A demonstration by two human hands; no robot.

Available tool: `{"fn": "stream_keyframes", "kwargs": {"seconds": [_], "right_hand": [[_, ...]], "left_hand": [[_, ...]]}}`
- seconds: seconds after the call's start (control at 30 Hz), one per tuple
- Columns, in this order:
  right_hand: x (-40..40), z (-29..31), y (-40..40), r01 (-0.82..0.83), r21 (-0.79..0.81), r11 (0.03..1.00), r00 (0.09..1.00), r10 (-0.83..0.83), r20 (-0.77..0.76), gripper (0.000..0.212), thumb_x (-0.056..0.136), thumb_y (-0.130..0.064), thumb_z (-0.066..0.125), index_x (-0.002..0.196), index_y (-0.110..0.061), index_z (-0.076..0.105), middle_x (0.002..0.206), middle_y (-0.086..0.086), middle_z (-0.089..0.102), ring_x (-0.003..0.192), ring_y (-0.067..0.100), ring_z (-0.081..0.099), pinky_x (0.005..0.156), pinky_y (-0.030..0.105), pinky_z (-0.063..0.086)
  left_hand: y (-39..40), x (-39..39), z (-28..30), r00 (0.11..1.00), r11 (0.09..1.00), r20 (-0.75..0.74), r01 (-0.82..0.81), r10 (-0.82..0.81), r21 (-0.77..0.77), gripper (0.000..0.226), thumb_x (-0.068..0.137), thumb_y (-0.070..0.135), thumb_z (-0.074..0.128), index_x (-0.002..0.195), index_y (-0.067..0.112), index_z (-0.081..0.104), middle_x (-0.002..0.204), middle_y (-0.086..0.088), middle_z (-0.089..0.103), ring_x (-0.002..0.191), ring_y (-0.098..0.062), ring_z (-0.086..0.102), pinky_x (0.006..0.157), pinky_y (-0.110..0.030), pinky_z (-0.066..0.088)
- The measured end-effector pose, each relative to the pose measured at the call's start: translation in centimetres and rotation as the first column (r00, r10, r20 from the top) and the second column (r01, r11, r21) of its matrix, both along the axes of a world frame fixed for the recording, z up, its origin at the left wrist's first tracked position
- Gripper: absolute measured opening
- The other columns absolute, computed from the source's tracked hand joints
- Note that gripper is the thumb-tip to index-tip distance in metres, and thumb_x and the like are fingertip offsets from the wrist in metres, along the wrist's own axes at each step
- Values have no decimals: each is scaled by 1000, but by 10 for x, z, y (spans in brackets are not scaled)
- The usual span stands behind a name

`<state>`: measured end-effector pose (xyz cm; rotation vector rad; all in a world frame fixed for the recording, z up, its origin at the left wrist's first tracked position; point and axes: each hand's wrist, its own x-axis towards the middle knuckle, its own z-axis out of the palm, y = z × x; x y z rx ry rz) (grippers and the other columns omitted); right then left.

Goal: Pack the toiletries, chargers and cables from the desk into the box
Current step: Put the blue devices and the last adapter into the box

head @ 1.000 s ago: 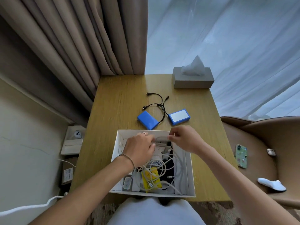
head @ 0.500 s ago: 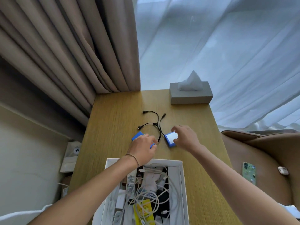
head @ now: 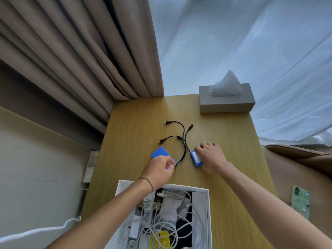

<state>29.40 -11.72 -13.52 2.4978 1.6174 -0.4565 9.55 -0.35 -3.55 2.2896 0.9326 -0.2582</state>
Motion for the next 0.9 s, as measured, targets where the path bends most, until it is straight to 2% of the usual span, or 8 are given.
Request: {"fn": "stream_keyframes", "kwargs": {"seconds": [0.3, 0.43, 0.5, 0.6, 0.7, 0.77, 0.83, 0.9], "right_hand": [[-18, 43, -32, 147, 235, 961, 988, -132, -79, 71, 69, -39, 77, 135, -29, 51, 115, 1, 59, 100, 22, 57, 79, 34, 48], [-38, 84, -46, 150, 333, 931, 989, -139, -57, 71, 66, -40, 75, 132, -29, 53, 108, -1, 59, 92, 20, 55, 75, 33, 47], [-49, 104, -53, 128, 379, 917, 992, -126, -30, 71, 64, -40, 75, 131, -29, 55, 106, -2, 59, 90, 20, 56, 73, 33, 47], [-65, 130, -59, 112, 427, 897, 994, -110, -28, 71, 63, -40, 76, 130, -28, 56, 106, -3, 59, 90, 19, 55, 73, 31, 45], [-79, 150, -60, 82, 423, 902, 997, -71, -42, 73, 66, -45, 75, 134, -30, 51, 109, -6, 58, 94, 17, 55, 76, 31, 49], [-84, 161, -59, 85, 417, 905, 992, -36, -125, 75, 71, -55, 75, 137, -33, 48, 115, -9, 55, 99, 15, 55, 77, 29, 49], [-87, 173, -55, 166, 431, 887, 951, -28, -309, 68, 81, -61, 67, 140, -38, 43, 128, -10, 50, 111, 12, 55, 82, 28, 49], [-88, 185, -47, 235, 482, 844, 921, -35, -387, 60, 89, -62, 52, 144, -41, 39, 146, -10, 41, 128, 12, 48, 94, 31, 45]], "left_hand": [[-22, 17, 9, 990, 993, 125, -49, 62, -107, 19, 98, 28, 56, 109, 23, 71, 103, 6, 71, 96, -7, 62, 80, -22, 49], [-34, 29, 16, 962, 954, 203, -123, 181, -272, 34, 94, 41, 63, 121, 20, 66, 109, 3, 71, 102, -12, 65, 92, -32, 54], [-36, 30, 22, 934, 924, 243, -169, 262, -344, 40, 88, 48, 69, 120, 24, 64, 102, 3, 73, 96, -13, 68, 89, -37, 56], [-33, 26, 33, 919, 894, 252, -184, 304, -408, 46, 81, 48, 76, 118, 24, 63, 99, 1, 73, 93, -14, 69, 80, -34, 58], [-32, 12, 47, 908, 850, 288, -122, 304, -513, 36, 86, 31, 76, 115, 13, 66, 98, -6, 73, 81, -13, 69, 63, -24, 57], [-29, -2, 58, 881, 837, 344, -97, 323, -538, 27, 88, 22, 75, 110, 9, 67, 89, -6, 73, 70, -11, 67, 56, -19, 52], [-25, -19, 67, 866, 830, 375, -78, 331, -552, 22, 87, 16, 75, 106, 7, 69, 81, -4, 72, 65, -11, 64, 54, -19, 51], [-19, -36, 74, 871, 840, 384, -59, 308, -540, 19, 86, 14, 76, 103, 8, 69, 82, -6, 72, 69, -13, 65, 60, -27, 56]]}}
